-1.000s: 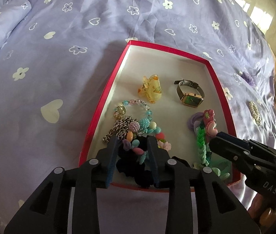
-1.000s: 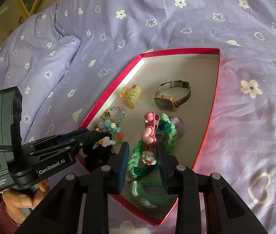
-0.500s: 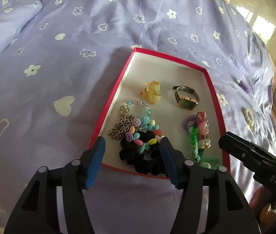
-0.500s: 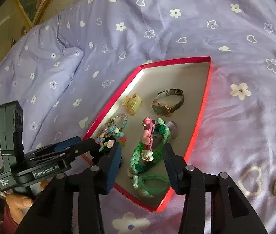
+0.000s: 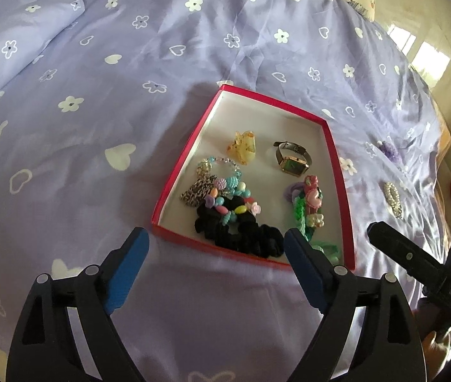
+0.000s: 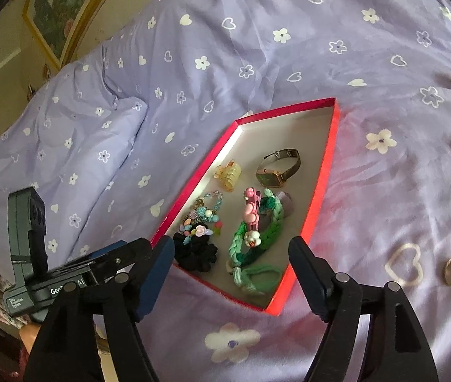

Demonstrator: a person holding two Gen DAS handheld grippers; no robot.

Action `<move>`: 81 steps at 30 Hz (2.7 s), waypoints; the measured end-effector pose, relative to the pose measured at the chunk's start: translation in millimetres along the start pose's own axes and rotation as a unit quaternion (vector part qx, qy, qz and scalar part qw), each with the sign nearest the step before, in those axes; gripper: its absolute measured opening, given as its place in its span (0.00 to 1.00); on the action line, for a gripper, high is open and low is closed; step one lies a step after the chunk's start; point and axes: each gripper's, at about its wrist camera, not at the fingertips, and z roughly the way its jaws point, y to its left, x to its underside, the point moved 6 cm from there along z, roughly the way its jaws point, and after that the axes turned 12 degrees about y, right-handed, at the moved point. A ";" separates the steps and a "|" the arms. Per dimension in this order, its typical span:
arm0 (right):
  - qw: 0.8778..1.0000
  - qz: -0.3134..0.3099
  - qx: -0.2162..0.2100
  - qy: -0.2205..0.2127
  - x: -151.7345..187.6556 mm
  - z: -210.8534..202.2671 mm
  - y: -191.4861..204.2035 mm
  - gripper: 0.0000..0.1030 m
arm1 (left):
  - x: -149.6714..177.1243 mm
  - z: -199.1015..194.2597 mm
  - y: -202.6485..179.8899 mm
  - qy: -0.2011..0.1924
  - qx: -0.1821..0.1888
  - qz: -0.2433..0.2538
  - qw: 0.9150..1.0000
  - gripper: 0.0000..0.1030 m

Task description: Organize jewelry

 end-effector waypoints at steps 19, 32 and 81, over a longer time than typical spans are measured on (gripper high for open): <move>0.998 -0.019 0.029 -0.054 31.8 -30.8 11.3 0.87 | 34.2 -26.4 -4.7 -0.038 -0.036 0.025 0.998 0.89; 0.985 -0.098 0.088 -0.109 23.3 -90.3 53.0 1.00 | 32.7 -96.4 -25.7 -0.143 -0.103 0.088 0.980 1.00; 0.985 -0.070 0.138 -0.076 59.6 -47.7 21.8 1.00 | 57.4 -71.2 -23.7 -0.130 -0.145 0.079 0.978 1.00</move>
